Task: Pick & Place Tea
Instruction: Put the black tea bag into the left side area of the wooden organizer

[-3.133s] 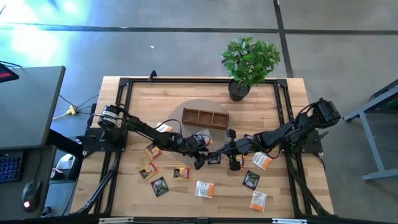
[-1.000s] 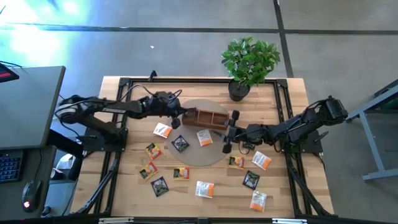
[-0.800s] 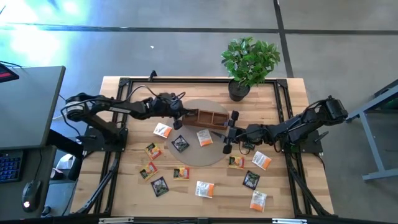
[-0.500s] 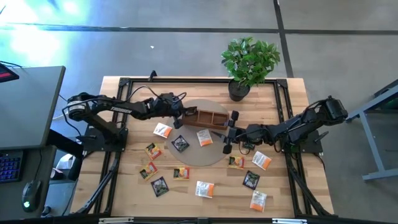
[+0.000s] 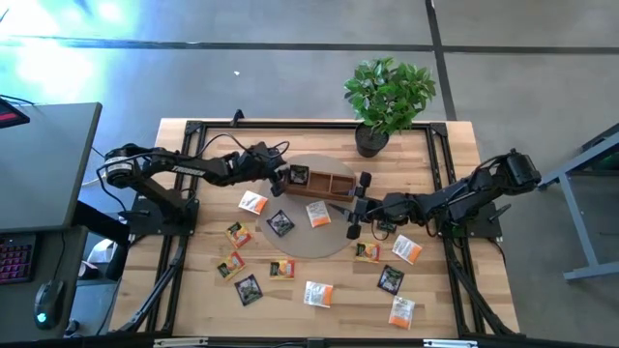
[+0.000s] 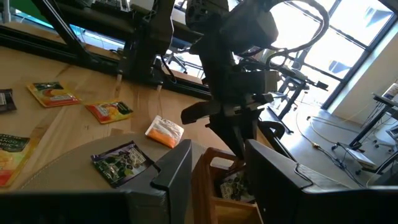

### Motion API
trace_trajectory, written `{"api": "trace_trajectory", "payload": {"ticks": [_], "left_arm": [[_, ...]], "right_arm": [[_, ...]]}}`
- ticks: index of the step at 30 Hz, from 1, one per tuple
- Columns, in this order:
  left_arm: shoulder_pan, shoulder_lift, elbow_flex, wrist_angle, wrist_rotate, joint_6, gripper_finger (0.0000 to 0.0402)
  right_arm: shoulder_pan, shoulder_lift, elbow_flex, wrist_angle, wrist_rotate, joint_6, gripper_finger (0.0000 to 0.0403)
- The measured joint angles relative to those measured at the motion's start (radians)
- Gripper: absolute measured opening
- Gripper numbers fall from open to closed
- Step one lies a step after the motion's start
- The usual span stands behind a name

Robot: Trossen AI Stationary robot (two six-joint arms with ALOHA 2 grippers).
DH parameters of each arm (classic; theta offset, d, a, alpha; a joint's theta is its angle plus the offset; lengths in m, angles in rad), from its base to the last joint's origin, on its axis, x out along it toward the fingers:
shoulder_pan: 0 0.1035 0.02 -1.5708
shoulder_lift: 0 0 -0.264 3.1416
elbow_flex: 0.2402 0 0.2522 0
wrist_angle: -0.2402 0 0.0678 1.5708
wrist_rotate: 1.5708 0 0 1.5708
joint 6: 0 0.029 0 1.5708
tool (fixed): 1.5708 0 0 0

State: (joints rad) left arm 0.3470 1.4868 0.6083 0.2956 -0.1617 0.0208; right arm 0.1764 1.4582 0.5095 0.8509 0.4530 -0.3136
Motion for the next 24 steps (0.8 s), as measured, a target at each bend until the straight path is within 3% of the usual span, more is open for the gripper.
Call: {"api": "trace_trajectory", "payload": {"ticks": [7, 13, 17, 21, 24], "left_arm": [[-0.001, -0.036, 0.0, -0.044, 0.021, -0.025, 0.0207], [-0.043, -0.146, 0.001, -0.25, 0.038, -0.038, 0.021], [-0.093, -0.213, 0.0, -0.416, 0.142, -0.126, 0.0211], [-0.142, -0.214, 0.0, -0.52, 0.278, -0.275, 0.0211], [-0.19, -0.174, 0.001, -0.528, 0.257, -0.336, 0.0211]], "right_arm": [[0.0, 0.0, 0.0, 0.0, 0.0, 0.024, 0.0143], [0.0, 0.0, 0.0, 0.0, 0.0, 0.022, 0.0142], [0.0, 0.0, 0.0, 0.0, 0.0, 0.022, 0.0143], [0.0, 0.0, 0.0, 0.0, 0.0, 0.022, 0.014], [0.0, 0.0, 0.0, 0.0, 0.0, 0.023, 0.0141]]}}
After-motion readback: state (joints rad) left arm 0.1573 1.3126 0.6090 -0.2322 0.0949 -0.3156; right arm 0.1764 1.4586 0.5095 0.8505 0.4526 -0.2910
